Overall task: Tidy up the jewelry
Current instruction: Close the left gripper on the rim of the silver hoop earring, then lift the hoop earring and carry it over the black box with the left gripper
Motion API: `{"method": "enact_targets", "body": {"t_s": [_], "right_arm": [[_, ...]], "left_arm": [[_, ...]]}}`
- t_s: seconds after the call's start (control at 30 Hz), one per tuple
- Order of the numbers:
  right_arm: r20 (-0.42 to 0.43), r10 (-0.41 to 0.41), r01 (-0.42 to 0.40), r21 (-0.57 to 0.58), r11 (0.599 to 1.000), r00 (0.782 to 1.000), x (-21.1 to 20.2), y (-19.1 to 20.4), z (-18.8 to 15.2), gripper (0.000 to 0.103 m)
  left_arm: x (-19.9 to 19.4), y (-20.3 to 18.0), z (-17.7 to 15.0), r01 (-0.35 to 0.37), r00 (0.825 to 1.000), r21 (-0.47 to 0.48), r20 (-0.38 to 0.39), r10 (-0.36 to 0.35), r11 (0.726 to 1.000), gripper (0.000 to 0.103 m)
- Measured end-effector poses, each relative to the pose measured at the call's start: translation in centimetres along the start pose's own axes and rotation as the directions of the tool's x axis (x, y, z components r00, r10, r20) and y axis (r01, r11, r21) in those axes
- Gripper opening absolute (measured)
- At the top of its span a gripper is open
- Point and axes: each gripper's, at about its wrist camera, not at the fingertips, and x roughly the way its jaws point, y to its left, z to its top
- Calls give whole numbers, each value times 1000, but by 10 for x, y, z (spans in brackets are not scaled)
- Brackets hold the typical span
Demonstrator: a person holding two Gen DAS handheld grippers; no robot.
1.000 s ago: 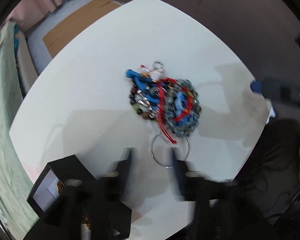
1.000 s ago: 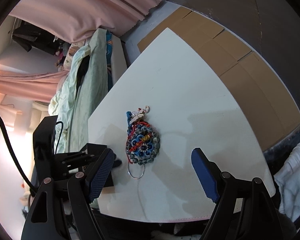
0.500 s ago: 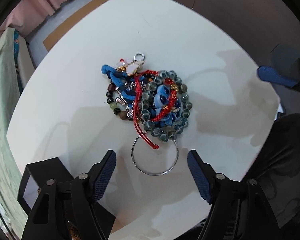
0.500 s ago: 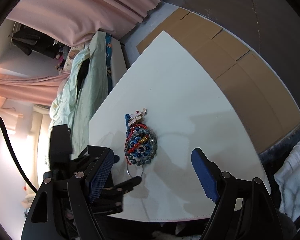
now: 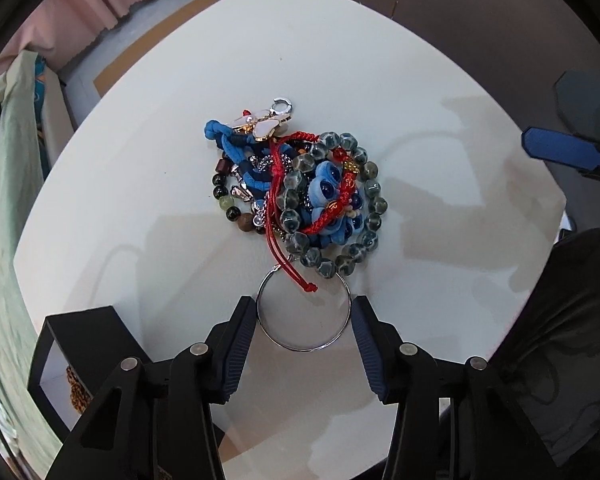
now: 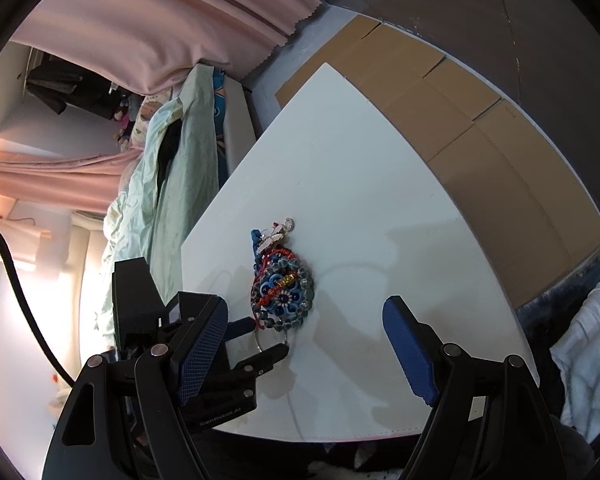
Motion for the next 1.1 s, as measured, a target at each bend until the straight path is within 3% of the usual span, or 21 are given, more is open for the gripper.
{"method": "enact_targets", "body": {"t_s": [0.2,0.23,0.27,0.43,0.57,0.67,0.7,0.73,0.8,0.97,1.1], "right_arm": [[-8,-13,12,-6,1000,1000,6,2,-1,80],[-10,-14,14,-8,1000,1000,7,3,-1,80],[-14,-18,18,-12,1000,1000,10,4,-1,80],[-29,-37,36,-44,998,999,21,17,-3,80],[-47,-54,50,-66,997,997,31,28,-6,80],[-42,-51,48,-69,996,998,31,31,-7,80],[-37,-45,43,-65,997,998,29,30,-7,80],[-33,-42,40,-60,997,999,27,29,-7,80],[-20,-34,33,-45,998,999,21,25,-7,80],[-1,-21,21,-11,1000,1000,10,12,-4,80],[9,-15,15,3,1000,1000,2,5,-2,80]], "left_arm": [[-30,16,-9,-4,999,-22,53,5,1000,50],[-37,20,-11,-6,998,-29,64,8,1000,19],[-39,24,-12,-5,999,-37,54,7,999,0],[-59,45,-25,5,997,-93,83,3,996,0],[-69,54,-28,68,992,-124,113,-54,990,0],[-69,45,-27,81,993,-116,97,-70,990,10],[-67,39,-27,77,993,-104,91,-68,992,28],[-64,34,-26,73,994,-94,86,-65,993,56],[-56,29,-23,71,994,-88,86,-63,994,76],[-36,19,-16,46,998,-91,54,-41,995,76],[-19,10,-14,32,999,-92,23,-30,995,67]]}}
